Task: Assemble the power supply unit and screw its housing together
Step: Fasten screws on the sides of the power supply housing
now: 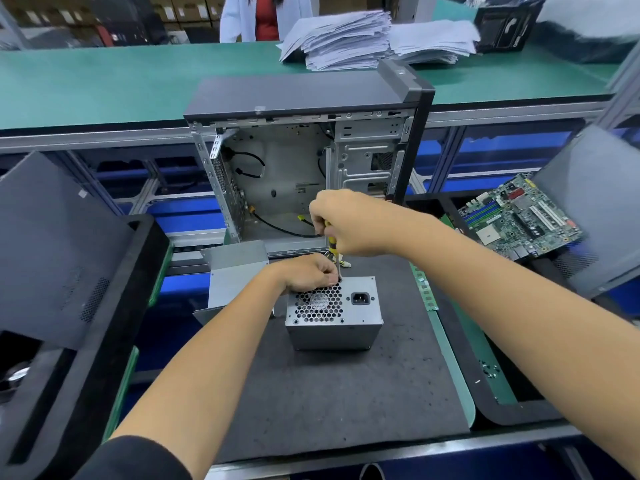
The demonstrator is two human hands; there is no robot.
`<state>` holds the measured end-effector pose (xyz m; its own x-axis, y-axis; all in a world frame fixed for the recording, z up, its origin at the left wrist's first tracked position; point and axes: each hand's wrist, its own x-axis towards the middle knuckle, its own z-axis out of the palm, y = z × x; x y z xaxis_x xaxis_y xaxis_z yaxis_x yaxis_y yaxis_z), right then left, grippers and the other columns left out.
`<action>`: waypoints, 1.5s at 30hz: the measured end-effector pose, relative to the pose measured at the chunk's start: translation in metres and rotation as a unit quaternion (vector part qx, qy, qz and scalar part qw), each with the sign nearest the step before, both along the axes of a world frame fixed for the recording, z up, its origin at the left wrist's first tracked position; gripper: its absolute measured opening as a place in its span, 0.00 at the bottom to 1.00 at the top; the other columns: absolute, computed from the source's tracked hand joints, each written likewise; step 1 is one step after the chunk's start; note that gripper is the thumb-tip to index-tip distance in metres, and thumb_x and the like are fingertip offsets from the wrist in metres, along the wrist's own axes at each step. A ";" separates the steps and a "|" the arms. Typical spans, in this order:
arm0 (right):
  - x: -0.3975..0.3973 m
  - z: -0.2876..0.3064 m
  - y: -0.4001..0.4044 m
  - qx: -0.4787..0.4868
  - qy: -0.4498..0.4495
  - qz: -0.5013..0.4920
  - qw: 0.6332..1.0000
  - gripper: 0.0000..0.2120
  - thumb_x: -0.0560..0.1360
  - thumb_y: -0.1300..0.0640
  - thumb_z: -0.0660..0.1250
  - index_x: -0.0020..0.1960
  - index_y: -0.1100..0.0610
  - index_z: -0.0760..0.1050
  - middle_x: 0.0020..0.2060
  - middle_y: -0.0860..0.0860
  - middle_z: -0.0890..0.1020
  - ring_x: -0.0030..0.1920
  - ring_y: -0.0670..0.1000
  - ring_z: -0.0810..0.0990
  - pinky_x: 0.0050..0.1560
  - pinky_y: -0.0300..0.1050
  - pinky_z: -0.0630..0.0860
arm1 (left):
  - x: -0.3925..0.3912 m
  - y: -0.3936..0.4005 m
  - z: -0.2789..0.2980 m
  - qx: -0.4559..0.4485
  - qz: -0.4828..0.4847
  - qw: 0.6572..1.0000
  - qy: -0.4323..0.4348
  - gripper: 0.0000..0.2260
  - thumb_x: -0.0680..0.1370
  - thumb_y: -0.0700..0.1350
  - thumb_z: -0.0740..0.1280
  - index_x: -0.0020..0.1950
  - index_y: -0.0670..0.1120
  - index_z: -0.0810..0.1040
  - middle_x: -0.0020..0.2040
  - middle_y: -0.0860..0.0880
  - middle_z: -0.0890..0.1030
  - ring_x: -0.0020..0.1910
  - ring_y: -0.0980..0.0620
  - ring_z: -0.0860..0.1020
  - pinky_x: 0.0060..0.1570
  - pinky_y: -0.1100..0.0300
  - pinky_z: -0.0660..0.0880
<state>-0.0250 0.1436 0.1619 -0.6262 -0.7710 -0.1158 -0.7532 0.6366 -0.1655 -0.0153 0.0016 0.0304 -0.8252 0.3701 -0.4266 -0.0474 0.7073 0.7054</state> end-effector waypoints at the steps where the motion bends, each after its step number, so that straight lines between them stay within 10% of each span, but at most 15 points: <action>1: 0.000 -0.001 -0.001 -0.012 0.026 -0.010 1.000 0.04 0.75 0.60 0.65 0.44 0.55 0.70 0.44 0.51 0.73 0.45 0.54 0.74 0.42 0.49 0.73 | 0.000 0.000 0.000 -0.007 0.001 1.000 0.002 0.12 0.81 0.44 0.60 0.38 0.46 0.69 0.35 0.47 0.67 0.30 0.54 0.62 0.31 0.59 0.59; 6: 0.000 -0.003 0.000 0.077 0.194 -0.055 0.976 0.12 0.82 0.52 0.54 0.41 0.56 0.64 0.35 0.52 0.66 0.37 0.57 0.70 0.37 0.49 0.68 | -0.001 0.000 0.002 0.010 -0.011 1.000 -0.011 0.15 0.82 0.43 0.58 0.35 0.48 0.65 0.29 0.53 0.61 0.25 0.56 0.58 0.25 0.64 0.57; 11: -0.002 0.005 0.006 0.046 -0.037 -0.004 0.998 0.05 0.75 0.63 0.60 0.45 0.55 0.65 0.48 0.51 0.67 0.35 0.51 0.71 0.35 0.49 0.69 | -0.001 -0.001 0.001 0.001 -0.006 1.000 -0.009 0.10 0.82 0.43 0.59 0.41 0.45 0.72 0.29 0.54 0.64 0.22 0.60 0.60 0.22 0.67 0.59; 18: 0.005 -0.004 -0.004 0.071 0.170 -0.066 0.981 0.16 0.82 0.48 0.53 0.42 0.57 0.66 0.33 0.52 0.66 0.36 0.57 0.68 0.38 0.49 0.66 | 0.000 -0.001 0.003 0.007 -0.013 1.000 -0.016 0.14 0.82 0.42 0.58 0.35 0.49 0.62 0.29 0.53 0.60 0.25 0.56 0.56 0.22 0.65 0.56; 23: 0.001 0.006 0.003 0.059 -0.031 -0.009 0.998 0.05 0.74 0.63 0.61 0.48 0.56 0.67 0.47 0.51 0.66 0.38 0.53 0.72 0.36 0.49 0.69 | -0.001 -0.001 0.002 0.007 -0.017 1.000 -0.016 0.13 0.82 0.43 0.58 0.37 0.47 0.64 0.30 0.52 0.61 0.24 0.57 0.57 0.22 0.66 0.56; 30: 0.004 -0.001 -0.004 0.095 0.156 -0.047 0.982 0.09 0.81 0.54 0.57 0.44 0.57 0.67 0.39 0.54 0.69 0.38 0.57 0.72 0.38 0.49 0.71 | 0.001 0.000 0.004 0.003 -0.023 1.000 -0.014 0.16 0.82 0.43 0.57 0.34 0.49 0.61 0.29 0.53 0.60 0.25 0.56 0.56 0.24 0.64 0.57; 36: 0.003 0.008 0.005 0.087 -0.011 -0.008 0.996 0.08 0.71 0.65 0.62 0.49 0.57 0.70 0.48 0.51 0.68 0.38 0.53 0.73 0.36 0.48 0.70 | 0.001 -0.001 0.003 0.002 -0.019 1.000 -0.016 0.13 0.82 0.42 0.57 0.37 0.48 0.63 0.31 0.51 0.60 0.28 0.55 0.57 0.30 0.60 0.56; 41: 0.002 0.002 -0.004 0.122 0.135 -0.015 0.983 0.15 0.81 0.56 0.58 0.36 0.58 0.62 0.32 0.51 0.64 0.40 0.57 0.71 0.33 0.46 0.67 | 0.000 0.000 0.003 0.010 -0.020 1.000 -0.019 0.16 0.82 0.42 0.57 0.34 0.49 0.60 0.30 0.52 0.59 0.28 0.54 0.55 0.30 0.59 0.54; 45: 0.004 0.002 -0.002 0.095 0.102 -0.036 0.990 0.10 0.80 0.53 0.56 0.44 0.58 0.67 0.40 0.53 0.68 0.35 0.55 0.70 0.37 0.49 0.65 | -0.001 -0.001 0.002 0.014 -0.008 1.000 -0.019 0.15 0.82 0.42 0.58 0.35 0.49 0.63 0.30 0.52 0.61 0.28 0.54 0.57 0.31 0.59 0.55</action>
